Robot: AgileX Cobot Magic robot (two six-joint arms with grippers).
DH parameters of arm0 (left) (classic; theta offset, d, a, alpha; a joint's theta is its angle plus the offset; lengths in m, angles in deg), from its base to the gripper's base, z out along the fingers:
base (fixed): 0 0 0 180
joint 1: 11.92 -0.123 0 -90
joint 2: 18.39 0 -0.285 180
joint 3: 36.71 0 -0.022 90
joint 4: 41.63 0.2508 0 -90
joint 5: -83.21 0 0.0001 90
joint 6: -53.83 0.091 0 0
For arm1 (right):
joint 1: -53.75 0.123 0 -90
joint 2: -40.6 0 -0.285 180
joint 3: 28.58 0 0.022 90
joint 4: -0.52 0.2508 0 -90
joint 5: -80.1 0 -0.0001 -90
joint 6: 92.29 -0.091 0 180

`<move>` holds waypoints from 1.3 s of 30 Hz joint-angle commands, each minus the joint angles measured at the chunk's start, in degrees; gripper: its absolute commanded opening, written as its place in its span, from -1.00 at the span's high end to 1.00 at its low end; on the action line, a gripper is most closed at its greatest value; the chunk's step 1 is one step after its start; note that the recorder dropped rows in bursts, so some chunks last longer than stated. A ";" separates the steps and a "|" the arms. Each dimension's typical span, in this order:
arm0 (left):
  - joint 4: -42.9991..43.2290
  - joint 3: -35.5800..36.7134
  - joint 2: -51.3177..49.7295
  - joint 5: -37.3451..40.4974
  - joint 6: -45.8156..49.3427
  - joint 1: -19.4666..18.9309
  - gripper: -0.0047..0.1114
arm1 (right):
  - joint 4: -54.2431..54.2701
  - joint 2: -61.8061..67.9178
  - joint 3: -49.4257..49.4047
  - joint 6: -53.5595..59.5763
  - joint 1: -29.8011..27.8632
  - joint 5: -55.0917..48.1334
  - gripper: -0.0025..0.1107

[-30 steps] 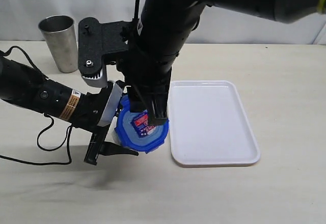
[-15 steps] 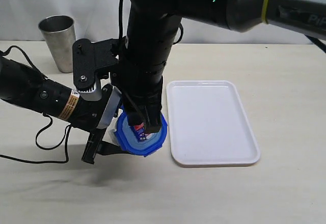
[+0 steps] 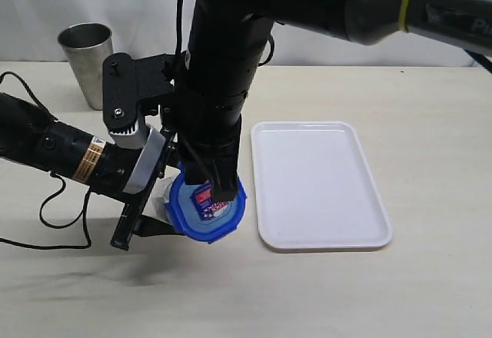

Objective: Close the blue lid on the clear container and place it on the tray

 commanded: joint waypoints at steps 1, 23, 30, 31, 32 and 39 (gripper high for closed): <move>-5.95 -0.39 1.63 -11.81 -1.86 -1.80 0.92 | -2.48 1.69 -3.69 -1.08 0.02 -0.11 0.48; -5.95 -0.39 1.53 -11.81 -2.32 -1.92 0.92 | 1.58 1.59 -3.98 -0.31 0.63 5.12 0.48; -5.95 -0.39 1.53 -11.81 -2.51 -1.92 0.92 | 1.91 4.13 -3.98 -0.22 0.69 3.43 0.48; -5.95 -0.39 1.53 -11.81 -2.51 -1.92 0.92 | 1.91 4.40 -3.98 0.05 0.69 3.43 0.48; -5.95 -0.39 1.53 -11.81 -2.51 -1.92 0.92 | 1.91 4.85 -3.98 0.52 0.69 3.33 0.48; -5.95 -0.39 1.53 -11.81 -3.37 -1.92 0.92 | -1.10 5.34 -3.98 0.63 3.44 7.70 0.48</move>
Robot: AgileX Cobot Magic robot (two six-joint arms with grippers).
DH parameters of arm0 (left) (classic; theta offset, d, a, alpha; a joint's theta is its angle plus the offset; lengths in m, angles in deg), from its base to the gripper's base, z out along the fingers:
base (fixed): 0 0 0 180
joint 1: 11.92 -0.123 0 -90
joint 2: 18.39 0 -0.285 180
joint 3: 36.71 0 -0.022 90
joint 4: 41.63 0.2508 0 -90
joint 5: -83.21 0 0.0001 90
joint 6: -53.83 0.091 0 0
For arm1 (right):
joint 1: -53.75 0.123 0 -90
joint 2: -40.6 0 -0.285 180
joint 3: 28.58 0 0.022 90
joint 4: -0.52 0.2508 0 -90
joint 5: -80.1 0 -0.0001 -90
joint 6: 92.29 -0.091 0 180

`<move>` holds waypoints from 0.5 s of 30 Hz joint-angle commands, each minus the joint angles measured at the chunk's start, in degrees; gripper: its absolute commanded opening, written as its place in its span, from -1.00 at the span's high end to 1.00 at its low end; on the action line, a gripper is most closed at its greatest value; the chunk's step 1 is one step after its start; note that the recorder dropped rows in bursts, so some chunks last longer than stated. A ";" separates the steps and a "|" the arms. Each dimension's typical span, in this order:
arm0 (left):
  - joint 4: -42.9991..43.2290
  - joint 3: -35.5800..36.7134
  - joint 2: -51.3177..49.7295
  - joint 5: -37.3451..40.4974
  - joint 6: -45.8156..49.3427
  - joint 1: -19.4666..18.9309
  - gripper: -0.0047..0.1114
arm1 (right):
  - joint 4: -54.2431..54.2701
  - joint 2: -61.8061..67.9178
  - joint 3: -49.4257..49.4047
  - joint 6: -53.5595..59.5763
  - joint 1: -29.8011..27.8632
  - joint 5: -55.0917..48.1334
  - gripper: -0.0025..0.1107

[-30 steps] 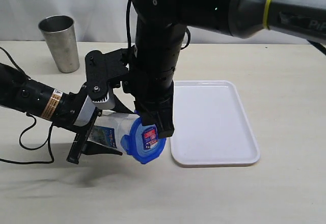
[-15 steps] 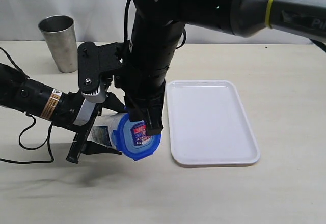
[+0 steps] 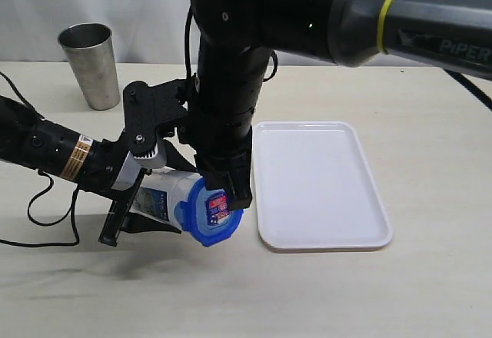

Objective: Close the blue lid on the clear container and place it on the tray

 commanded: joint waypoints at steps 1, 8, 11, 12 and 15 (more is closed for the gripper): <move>-7.27 -0.39 1.53 -12.52 -3.28 0.69 0.92 | 2.64 2.90 -1.23 0.00 3.56 6.05 0.48; -7.39 -0.39 1.53 -12.52 -3.28 0.69 0.92 | 3.52 3.49 -1.23 3.71 4.52 6.12 0.48; -7.39 -0.39 1.53 -12.52 -3.28 0.69 0.92 | 3.51 3.96 -1.23 4.13 5.00 6.12 0.48; -7.39 -0.39 1.53 -12.52 -3.28 0.69 0.92 | 3.51 4.11 -1.23 4.13 5.00 6.12 0.48; -7.38 -0.39 1.53 -12.52 -3.42 0.69 0.92 | 3.76 4.12 -1.23 4.29 5.00 5.90 0.48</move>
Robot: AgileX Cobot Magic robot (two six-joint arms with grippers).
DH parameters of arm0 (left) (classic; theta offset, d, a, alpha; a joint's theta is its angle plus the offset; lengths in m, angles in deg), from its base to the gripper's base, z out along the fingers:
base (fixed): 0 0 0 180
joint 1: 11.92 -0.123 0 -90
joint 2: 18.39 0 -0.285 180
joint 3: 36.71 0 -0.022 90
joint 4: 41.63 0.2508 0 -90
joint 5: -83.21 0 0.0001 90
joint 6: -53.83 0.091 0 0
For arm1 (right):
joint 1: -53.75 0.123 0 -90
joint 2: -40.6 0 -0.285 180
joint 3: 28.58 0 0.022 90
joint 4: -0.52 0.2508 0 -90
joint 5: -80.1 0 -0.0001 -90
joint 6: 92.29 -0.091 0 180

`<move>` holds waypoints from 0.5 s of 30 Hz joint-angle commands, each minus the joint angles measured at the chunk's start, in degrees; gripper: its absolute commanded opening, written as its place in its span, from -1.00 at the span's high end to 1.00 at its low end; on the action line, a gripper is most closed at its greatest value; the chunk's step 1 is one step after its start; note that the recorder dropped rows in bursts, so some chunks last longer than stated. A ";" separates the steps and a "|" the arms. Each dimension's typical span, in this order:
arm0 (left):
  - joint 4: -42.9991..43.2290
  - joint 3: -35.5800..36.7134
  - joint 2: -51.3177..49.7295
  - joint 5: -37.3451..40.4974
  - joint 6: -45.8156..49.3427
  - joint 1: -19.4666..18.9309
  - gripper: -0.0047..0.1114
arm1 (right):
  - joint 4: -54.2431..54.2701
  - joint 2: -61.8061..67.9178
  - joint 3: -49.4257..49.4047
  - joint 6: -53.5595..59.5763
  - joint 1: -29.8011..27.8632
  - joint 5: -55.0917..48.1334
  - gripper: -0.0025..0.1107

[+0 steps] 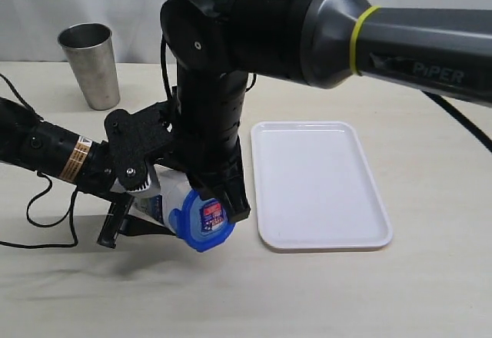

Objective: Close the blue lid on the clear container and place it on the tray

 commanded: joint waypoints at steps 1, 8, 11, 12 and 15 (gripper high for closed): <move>-7.38 -0.82 1.53 -12.53 -4.26 0.80 0.92 | 7.78 2.83 -1.12 0.30 1.57 5.01 0.48; -7.38 -0.82 1.53 -12.53 -4.56 0.80 0.92 | 5.81 -4.77 -1.12 -2.95 -1.15 6.97 0.48; -7.52 -0.82 1.53 -12.53 -5.41 0.80 0.92 | 12.44 -9.96 -1.12 -5.91 -6.02 10.35 0.48; -8.03 -0.82 1.53 -12.53 -5.79 0.80 0.92 | 15.39 -10.91 -1.12 -5.91 -7.26 10.35 0.48; -8.58 -0.82 1.53 -12.53 -6.01 0.80 0.92 | 22.38 -14.98 -1.12 -6.17 -12.32 9.14 0.48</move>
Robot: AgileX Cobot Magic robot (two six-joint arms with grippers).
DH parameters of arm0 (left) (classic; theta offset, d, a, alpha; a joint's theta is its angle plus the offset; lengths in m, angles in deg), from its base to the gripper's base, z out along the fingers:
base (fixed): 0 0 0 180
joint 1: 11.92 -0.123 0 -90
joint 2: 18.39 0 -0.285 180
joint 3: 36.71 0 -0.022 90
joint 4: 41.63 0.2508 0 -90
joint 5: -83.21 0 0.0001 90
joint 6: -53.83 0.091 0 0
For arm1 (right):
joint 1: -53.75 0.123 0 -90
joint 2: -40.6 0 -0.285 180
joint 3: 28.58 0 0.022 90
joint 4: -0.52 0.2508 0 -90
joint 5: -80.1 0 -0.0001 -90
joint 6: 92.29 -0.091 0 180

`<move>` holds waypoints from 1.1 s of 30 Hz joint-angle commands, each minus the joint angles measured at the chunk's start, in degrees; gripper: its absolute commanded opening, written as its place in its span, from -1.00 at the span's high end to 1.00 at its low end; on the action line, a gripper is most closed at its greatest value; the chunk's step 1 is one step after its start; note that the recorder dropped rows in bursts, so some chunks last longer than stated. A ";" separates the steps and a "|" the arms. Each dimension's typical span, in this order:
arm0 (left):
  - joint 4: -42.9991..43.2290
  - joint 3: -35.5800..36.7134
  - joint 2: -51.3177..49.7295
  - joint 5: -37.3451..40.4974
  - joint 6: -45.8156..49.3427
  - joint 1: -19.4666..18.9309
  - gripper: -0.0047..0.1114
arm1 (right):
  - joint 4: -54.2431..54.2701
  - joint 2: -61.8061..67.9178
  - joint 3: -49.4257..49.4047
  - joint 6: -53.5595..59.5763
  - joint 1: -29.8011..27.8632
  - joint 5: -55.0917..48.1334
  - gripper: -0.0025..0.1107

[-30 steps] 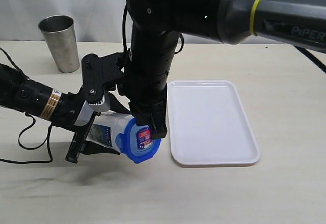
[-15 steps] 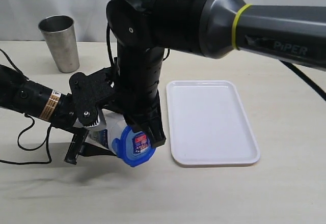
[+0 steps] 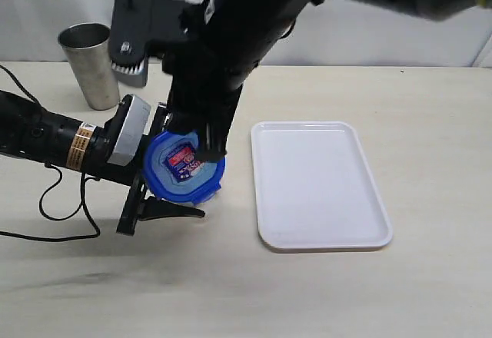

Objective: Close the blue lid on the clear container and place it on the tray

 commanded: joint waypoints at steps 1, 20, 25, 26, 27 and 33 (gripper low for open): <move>-2.36 -0.25 0.77 -1.79 -1.15 0.08 0.92 | 6.63 -5.10 -0.27 -1.60 -5.35 -1.21 0.48; -12.04 -0.36 0.77 -1.79 -20.73 0.08 0.92 | 6.26 -32.74 -16.39 -8.57 -7.55 15.53 0.87; -18.39 -0.36 0.77 -1.79 -23.47 0.08 0.92 | 6.26 -43.36 -25.04 -13.54 -7.55 22.68 0.87; -20.22 -0.36 0.77 -1.79 -24.32 0.08 0.92 | 6.26 -45.92 -26.98 -14.64 -7.32 25.00 0.87; -21.95 -0.36 0.77 -1.79 -25.15 0.08 0.92 | 6.26 -48.61 -28.98 -15.60 -7.34 27.47 0.87; -29.18 -0.36 0.77 -1.79 -25.16 0.19 0.92 | 6.37 -64.94 -41.80 -19.85 -7.34 40.34 0.87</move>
